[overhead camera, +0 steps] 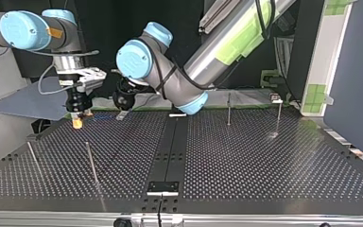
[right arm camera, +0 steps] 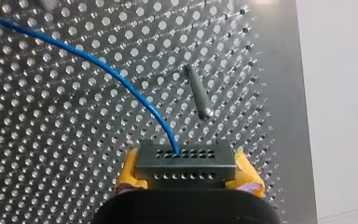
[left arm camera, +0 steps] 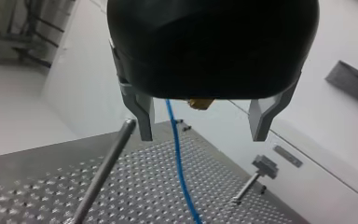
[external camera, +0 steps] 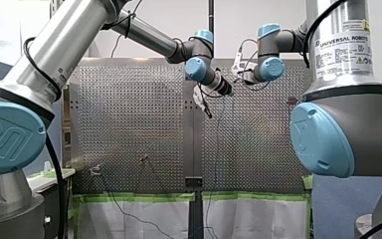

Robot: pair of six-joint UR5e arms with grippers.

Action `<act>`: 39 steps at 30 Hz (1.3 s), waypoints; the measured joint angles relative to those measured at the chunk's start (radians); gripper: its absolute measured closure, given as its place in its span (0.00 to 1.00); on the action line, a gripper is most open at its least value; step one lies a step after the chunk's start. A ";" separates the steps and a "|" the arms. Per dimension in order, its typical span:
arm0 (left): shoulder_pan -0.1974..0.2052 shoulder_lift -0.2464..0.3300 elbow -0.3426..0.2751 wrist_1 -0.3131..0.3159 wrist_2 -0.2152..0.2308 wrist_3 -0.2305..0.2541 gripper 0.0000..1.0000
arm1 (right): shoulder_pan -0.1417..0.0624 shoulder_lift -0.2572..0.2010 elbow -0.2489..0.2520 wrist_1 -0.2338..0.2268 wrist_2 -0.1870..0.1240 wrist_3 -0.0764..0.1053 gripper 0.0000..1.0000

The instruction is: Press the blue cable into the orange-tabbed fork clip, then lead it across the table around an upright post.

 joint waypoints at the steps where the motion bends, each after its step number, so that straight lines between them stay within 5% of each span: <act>1: 0.001 0.000 0.000 0.007 -0.008 -0.011 0.00 | 0.002 -0.001 -0.001 0.000 -0.003 0.001 1.00; 11: 0.003 0.000 0.000 0.082 -0.096 -0.065 0.00 | 0.016 -0.015 -0.005 -0.001 -0.026 0.009 1.00; 31: -0.002 0.001 0.000 0.116 -0.295 0.125 0.00 | 0.024 -0.016 -0.005 -0.002 -0.029 0.016 1.00; 32: -0.002 0.001 0.000 0.118 -0.301 0.132 0.14 | 0.024 -0.016 -0.005 -0.002 -0.029 0.016 1.00; 33: -0.002 0.001 0.000 0.121 -0.305 0.139 0.14 | 0.025 -0.016 -0.005 -0.002 -0.029 0.016 1.00; 35: -0.003 0.001 0.000 0.126 -0.304 0.156 0.60 | 0.025 -0.016 -0.005 -0.002 -0.029 0.017 1.00; 36: -0.003 0.001 0.000 0.127 -0.300 0.164 0.60 | 0.025 -0.016 -0.005 -0.002 -0.029 0.017 1.00; 38: -0.005 0.001 0.000 0.131 -0.287 0.181 1.00 | 0.025 -0.016 -0.005 -0.002 -0.029 0.017 1.00; 39: -0.005 0.001 0.000 0.132 -0.282 0.189 1.00 | 0.026 -0.016 -0.005 -0.002 -0.029 0.017 1.00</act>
